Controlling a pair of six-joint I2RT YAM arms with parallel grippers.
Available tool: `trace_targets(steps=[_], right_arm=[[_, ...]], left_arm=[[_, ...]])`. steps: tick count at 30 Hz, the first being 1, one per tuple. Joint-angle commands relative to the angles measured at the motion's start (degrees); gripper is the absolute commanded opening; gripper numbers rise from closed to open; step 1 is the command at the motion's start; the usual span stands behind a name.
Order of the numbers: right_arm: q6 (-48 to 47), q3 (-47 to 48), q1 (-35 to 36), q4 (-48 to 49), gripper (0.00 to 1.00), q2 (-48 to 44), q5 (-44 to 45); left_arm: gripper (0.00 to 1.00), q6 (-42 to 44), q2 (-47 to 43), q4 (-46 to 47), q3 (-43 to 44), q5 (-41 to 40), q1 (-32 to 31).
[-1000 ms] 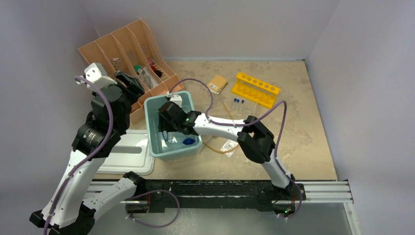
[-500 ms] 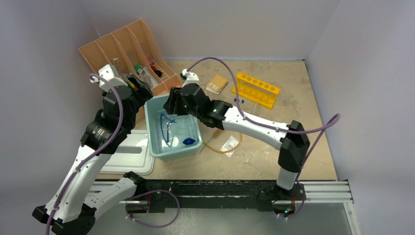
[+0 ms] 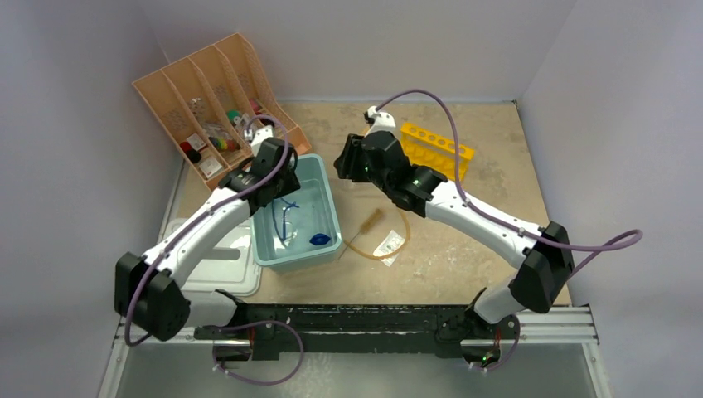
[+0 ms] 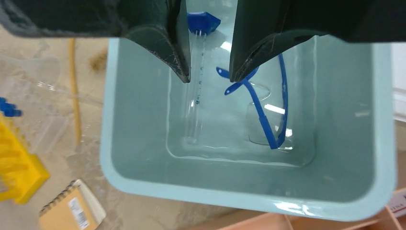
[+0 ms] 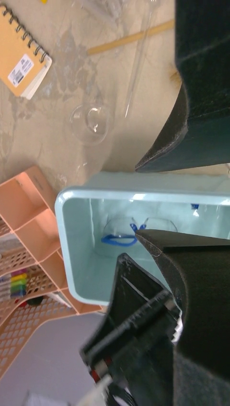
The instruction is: Organize the chemistry lab equipment
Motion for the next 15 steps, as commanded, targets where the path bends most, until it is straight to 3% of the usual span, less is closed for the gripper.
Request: trace_targets(steps=[1,8,15], right_arm=[[-3.2,-2.2,-2.3,-1.2,0.49,-3.4,1.8],[-5.0,-4.6,-5.5,-1.7,0.48,-3.8,0.5],[-6.0,-4.6,-7.5,-1.4,0.48,-1.8,-0.4]], left_arm=[[0.33,1.8,5.6,4.3,0.5,2.3,1.5],[0.27,2.6,12.6,5.4,-1.9,1.3,3.1],[0.21,2.2,13.8,5.9,-6.8,0.9,4.1]])
